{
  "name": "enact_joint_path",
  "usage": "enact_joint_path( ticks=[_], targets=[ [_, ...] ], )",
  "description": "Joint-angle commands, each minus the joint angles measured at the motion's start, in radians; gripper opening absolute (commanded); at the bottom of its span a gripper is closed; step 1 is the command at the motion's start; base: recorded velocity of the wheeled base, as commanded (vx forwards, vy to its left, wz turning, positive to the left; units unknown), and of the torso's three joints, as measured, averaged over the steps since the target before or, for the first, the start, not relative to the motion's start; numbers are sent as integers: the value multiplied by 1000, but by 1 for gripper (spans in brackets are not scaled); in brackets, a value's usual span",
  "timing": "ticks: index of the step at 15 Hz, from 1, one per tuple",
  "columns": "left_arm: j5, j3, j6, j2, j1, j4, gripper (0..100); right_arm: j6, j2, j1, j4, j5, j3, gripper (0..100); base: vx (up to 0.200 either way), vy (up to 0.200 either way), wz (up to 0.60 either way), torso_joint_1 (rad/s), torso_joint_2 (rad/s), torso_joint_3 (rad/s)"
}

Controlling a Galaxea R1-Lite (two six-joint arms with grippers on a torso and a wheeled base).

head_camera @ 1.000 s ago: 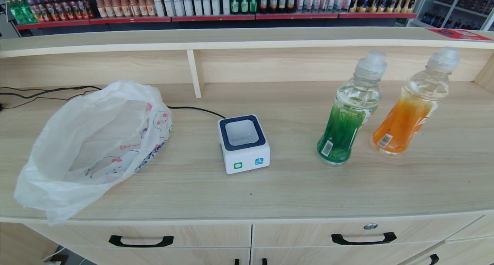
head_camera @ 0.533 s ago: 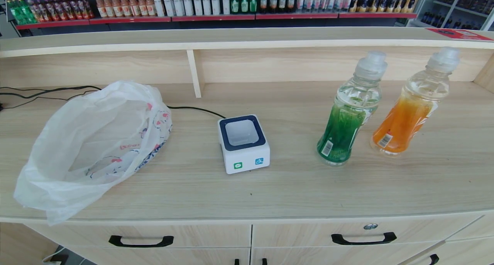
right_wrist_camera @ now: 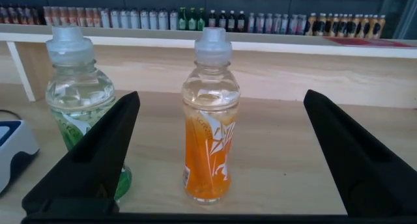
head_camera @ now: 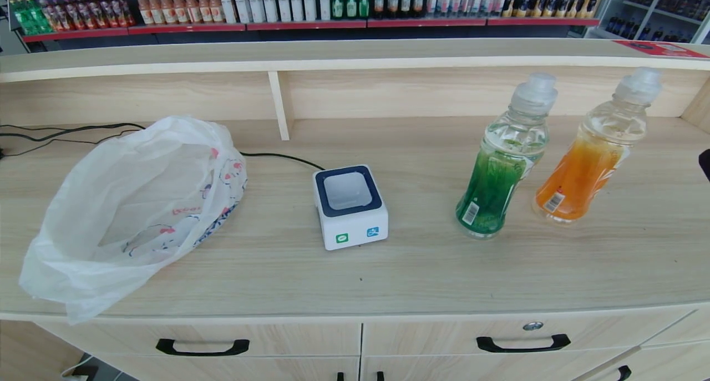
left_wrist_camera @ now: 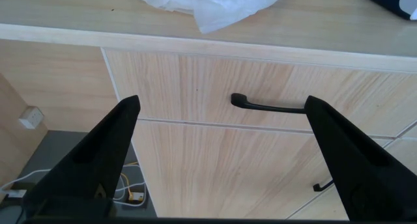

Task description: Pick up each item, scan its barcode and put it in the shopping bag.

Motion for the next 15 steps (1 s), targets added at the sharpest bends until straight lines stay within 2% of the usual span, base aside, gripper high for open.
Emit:
enact_joint_path(
  ticks=[1,4,7,9,15],
  targets=[
    [0,0,0,0,0,0,100,-4,213,18,-121,0,-39,100,0,0,0,0,0,0],
    [0,0,0,2,0,0,100,-66,221,130,-124,-32,-42,100,0,0,0,0,0,0],
    [0,0,0,0,2,0,100,-109,218,324,-123,-208,-62,100,0,0,0,0,0,0],
    [0,0,0,0,2,0,100,-121,226,414,-124,-257,-38,100,0,0,0,0,0,0],
    [0,0,0,2,0,0,100,-125,250,534,-136,-282,71,100,0,0,0,0,0,0]
  ],
)
